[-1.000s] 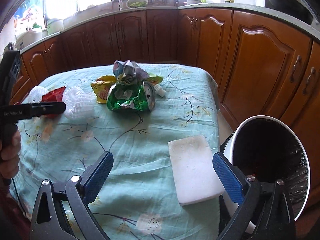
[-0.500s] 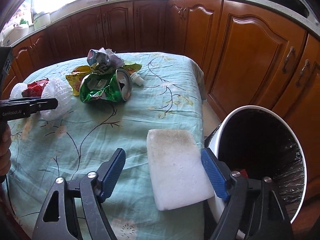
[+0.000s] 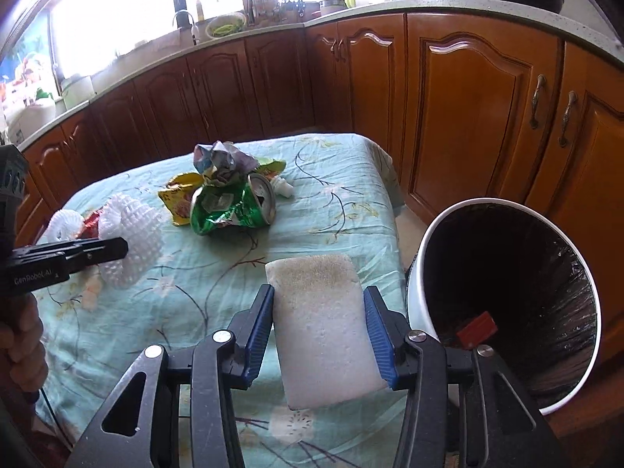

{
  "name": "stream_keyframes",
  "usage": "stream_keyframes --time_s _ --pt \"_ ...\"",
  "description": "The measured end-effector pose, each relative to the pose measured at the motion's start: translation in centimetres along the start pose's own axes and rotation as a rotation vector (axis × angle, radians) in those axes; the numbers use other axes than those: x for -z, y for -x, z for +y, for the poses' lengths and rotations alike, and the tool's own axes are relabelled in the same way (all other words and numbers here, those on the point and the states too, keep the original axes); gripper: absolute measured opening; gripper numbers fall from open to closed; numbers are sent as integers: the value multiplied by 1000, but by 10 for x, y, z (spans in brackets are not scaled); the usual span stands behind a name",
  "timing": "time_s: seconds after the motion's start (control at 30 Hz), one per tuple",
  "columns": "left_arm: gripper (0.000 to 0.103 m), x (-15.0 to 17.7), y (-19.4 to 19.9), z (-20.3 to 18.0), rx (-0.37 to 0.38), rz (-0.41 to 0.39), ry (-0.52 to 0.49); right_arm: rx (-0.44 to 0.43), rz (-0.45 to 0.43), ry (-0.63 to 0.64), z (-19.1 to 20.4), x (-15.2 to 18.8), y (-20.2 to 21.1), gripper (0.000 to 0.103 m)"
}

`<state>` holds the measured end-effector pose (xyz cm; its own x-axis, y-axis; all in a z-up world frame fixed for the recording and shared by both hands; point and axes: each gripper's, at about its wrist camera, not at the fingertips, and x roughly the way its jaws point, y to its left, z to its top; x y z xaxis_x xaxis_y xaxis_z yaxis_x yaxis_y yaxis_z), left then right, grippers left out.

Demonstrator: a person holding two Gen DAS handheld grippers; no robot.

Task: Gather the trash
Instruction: 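Carry sponge and foam net over bin and release both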

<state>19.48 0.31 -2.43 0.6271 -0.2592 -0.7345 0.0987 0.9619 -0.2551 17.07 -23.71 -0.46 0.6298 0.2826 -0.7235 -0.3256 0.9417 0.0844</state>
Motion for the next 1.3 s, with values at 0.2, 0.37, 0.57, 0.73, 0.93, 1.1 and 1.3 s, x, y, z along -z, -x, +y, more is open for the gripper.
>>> stream_keyframes --time_s 0.2,0.37,0.57,0.73,0.93,1.1,1.3 --pt "16 0 13 -36 98 -19 -59 -12 -101 -104 -5 10 31 47" --pt "16 1 16 -61 151 -14 -104 -5 -180 -180 -18 18 57 47" --pt "16 0 15 -96 198 -7 -156 21 -231 -256 -43 22 79 47" --pt "16 -2 14 -120 226 -8 -199 51 -263 -303 -63 24 90 47" --pt "16 -7 10 -145 242 -14 -243 71 -285 -344 -82 26 96 47" --pt "16 -10 4 -162 247 -11 -270 86 -300 -366 -95 26 99 47" --pt "16 -15 -6 -179 249 -1 -301 98 -308 -386 -111 26 99 47"
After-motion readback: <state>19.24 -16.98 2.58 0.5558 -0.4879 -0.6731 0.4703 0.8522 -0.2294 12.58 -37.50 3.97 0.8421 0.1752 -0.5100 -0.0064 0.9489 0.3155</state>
